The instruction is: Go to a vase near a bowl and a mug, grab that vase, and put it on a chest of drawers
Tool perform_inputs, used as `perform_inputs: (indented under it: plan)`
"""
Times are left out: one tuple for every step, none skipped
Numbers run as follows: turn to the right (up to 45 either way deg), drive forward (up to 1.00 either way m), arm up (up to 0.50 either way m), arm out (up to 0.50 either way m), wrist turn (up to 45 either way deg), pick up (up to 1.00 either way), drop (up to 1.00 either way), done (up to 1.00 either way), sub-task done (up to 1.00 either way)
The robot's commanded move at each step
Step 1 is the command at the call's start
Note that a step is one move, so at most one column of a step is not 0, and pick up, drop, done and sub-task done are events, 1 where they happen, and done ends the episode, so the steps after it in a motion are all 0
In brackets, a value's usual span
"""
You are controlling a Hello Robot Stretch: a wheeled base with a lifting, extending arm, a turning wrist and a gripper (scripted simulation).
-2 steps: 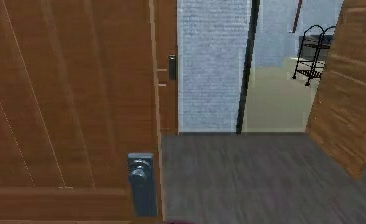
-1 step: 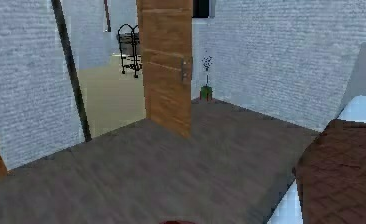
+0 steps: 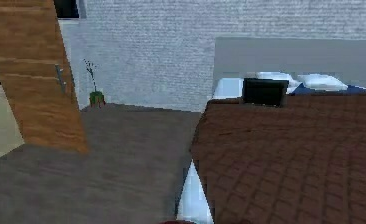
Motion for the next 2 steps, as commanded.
perform_inputs:
  plan:
    - [0.0,0.10,0.00,0.00,0.0,0.00,0.00,0.00,0.00]
    - [-45.0,0.00,0.00,0.00,0.0,0.00,0.00,0.00,0.00]
